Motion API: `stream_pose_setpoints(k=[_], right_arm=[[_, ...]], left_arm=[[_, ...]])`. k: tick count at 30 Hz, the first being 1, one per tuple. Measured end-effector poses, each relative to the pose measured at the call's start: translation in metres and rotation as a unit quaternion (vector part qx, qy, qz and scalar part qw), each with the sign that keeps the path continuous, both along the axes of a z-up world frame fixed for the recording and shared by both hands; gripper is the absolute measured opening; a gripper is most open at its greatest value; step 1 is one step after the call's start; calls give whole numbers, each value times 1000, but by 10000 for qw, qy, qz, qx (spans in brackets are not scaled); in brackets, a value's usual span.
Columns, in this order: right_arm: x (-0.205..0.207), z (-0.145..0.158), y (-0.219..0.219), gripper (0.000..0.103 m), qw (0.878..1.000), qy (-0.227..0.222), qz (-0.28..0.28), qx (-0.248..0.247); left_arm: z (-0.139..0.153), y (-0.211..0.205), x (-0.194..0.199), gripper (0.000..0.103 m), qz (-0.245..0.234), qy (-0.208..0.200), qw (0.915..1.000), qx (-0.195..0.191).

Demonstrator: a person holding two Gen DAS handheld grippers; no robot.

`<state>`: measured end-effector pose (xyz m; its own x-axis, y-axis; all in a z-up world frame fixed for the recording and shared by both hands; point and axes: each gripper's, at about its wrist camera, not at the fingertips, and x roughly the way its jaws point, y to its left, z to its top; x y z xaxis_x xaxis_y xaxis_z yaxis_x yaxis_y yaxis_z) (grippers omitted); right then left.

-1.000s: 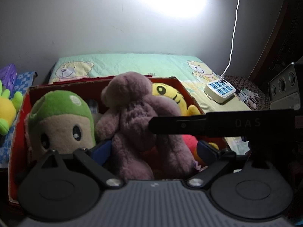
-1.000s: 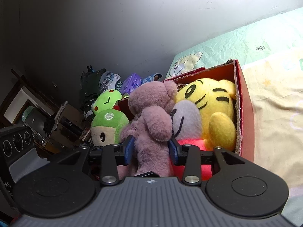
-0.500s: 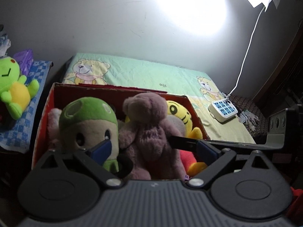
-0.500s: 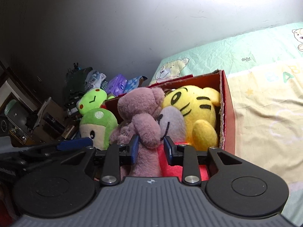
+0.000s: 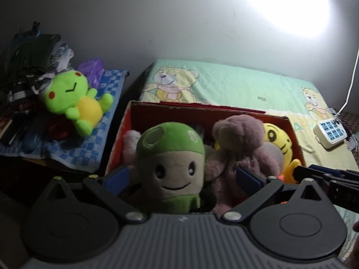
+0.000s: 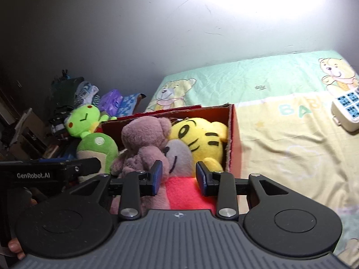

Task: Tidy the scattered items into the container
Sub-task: 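Open the right gripper and withdraw it from the box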

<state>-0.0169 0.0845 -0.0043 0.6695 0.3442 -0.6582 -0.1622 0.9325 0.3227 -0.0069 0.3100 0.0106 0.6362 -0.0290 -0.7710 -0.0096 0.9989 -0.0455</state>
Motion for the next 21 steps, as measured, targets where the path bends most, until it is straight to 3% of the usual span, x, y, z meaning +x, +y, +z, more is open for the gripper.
stream_pose_setpoints(k=[6, 12, 16, 19, 21], right_arm=[[-4, 0, 11, 48, 9991, 226, -133, -339], [-10, 1, 23, 66, 9968, 262, -423, -620], [-12, 1, 28, 73, 9949, 240, -547, -808], [-11, 0, 27, 76, 9926, 289, -708, -947], [-12, 1, 26, 79, 9917, 287, -769, -986]], left_arm=[[-12, 1, -1, 102, 201, 269, 9992, 200], [-14, -9, -2, 102, 321, 173, 9971, 667], [-18, -11, 1, 102, 312, 251, 9975, 587], [-20, -15, 1, 102, 367, 189, 9963, 758], [-20, -13, 0, 102, 359, 146, 9975, 589]])
